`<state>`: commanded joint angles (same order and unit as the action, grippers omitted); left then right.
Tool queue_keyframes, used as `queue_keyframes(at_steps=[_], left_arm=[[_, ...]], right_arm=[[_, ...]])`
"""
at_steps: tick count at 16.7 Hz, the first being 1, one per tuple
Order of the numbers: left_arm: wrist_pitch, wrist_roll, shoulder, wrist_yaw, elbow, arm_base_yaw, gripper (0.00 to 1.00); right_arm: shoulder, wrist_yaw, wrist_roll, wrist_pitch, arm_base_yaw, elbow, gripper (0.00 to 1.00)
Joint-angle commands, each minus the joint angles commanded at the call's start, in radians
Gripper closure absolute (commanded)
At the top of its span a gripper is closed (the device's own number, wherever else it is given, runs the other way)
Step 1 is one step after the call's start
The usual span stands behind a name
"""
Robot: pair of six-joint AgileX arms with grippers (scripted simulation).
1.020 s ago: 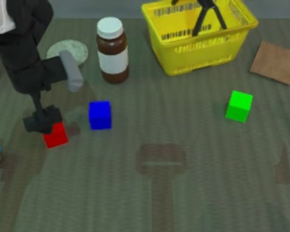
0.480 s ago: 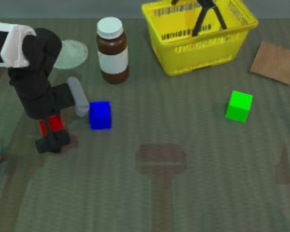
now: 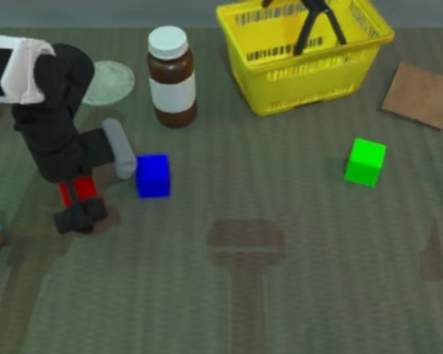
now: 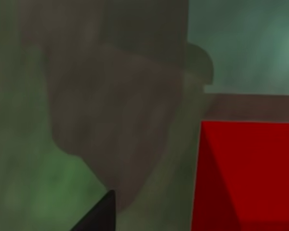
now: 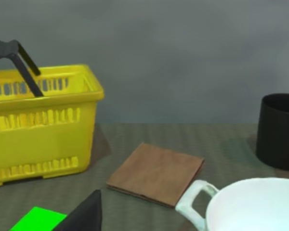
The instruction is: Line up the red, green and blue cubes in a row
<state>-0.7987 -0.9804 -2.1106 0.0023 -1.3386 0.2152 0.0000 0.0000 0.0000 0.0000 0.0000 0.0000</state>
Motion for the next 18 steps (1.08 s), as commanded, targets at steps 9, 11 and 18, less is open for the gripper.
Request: queue_keyframes(at_steps=[9, 11, 18], left_arm=[[0.000, 0.000, 0.000, 0.000, 0.000, 0.000, 0.98], [0.000, 0.000, 0.000, 0.000, 0.000, 0.000, 1.00], [-0.032, 0.015, 0.037, 0.014, -0.005, 0.000, 1.00]], right_arm=[[0.000, 0.000, 0.000, 0.000, 0.000, 0.000, 0.00], [0.000, 0.000, 0.000, 0.000, 0.000, 0.000, 0.00], [0.000, 0.000, 0.000, 0.000, 0.000, 0.000, 0.00]])
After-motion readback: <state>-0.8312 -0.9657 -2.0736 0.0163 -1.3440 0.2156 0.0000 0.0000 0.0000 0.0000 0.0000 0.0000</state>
